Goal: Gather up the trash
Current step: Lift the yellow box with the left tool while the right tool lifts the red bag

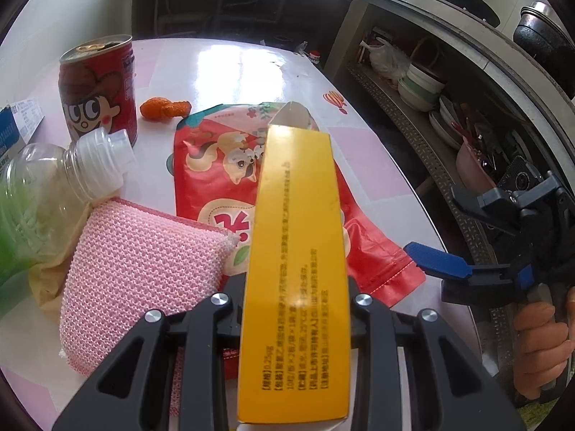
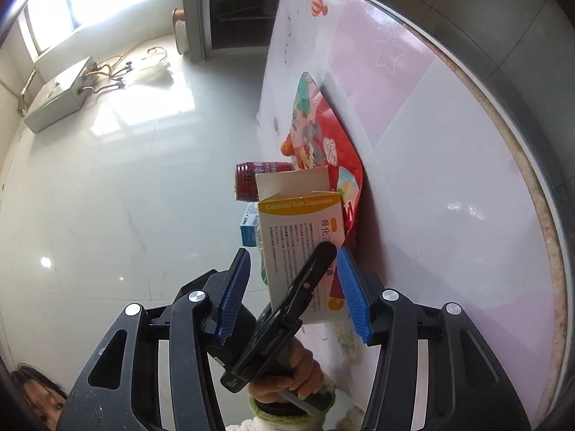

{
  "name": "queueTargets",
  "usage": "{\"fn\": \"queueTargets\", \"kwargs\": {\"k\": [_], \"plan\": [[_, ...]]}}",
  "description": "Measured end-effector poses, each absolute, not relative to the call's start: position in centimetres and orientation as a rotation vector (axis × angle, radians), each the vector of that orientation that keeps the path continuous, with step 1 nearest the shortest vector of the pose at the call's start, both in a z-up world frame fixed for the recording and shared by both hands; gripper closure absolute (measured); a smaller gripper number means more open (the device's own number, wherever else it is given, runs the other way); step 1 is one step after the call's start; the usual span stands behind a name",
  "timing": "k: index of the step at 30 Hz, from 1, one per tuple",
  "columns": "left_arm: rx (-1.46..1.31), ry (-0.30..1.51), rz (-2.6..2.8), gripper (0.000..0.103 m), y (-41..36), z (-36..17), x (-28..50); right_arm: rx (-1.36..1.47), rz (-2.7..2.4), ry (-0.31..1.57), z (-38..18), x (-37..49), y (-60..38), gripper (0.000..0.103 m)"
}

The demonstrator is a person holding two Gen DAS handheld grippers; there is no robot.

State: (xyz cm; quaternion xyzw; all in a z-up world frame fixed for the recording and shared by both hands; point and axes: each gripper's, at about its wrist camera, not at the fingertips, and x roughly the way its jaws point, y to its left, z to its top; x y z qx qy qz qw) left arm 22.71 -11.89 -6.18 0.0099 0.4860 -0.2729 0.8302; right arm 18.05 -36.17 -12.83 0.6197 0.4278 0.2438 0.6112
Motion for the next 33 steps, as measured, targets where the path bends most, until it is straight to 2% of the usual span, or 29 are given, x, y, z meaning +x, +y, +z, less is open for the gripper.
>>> {"fn": "queueTargets", "kwargs": {"k": [6, 8, 9, 15, 21, 22, 25, 27, 29, 33], "plan": [[0.015, 1.033, -0.576, 0.074, -11.9, -6.1, 22.8, 1.413, 0.498, 1.032, -13.7, 18.9, -35.3, 0.054], [0.016, 1.033, -0.578, 0.074, -11.9, -6.1, 22.8, 1.389, 0.471, 1.046, -14.1, 19.2, -34.2, 0.064], [0.016, 1.033, -0.579, 0.074, -11.8, -6.1, 22.8, 1.371, 0.455, 1.042, -14.0, 19.1, -34.1, 0.065], [0.019, 1.035, -0.586, 0.074, -11.9, -6.1, 23.0, 1.319, 0.413, 1.048, -13.3, 18.1, -34.3, 0.062], [0.02, 1.03, -0.587, 0.074, -11.9, -6.2, 22.9, 1.314, 0.382, 1.076, -13.3, 19.0, -34.0, 0.064], [0.019, 1.03, -0.588, 0.074, -11.9, -6.2, 22.9, 1.309, 0.366, 1.078, -13.4, 19.2, -34.0, 0.066], [0.018, 1.035, -0.587, 0.074, -11.9, -6.1, 22.9, 1.306, 0.332, 1.091, -14.0, 20.2, -33.6, 0.08], [0.013, 1.037, -0.585, 0.074, -11.9, -6.0, 23.0, 1.294, 0.308, 1.1, -14.4, 20.5, -33.5, 0.094], [0.006, 1.041, -0.579, 0.074, -11.9, -5.9, 23.1, 1.286, 0.294, 1.101, -14.6, 20.4, -33.6, 0.101], [-0.015, 1.036, -0.587, 0.074, -11.6, -5.0, 23.2, 1.268, 0.3, 1.064, -14.0, 19.5, -34.1, 0.103]]}}
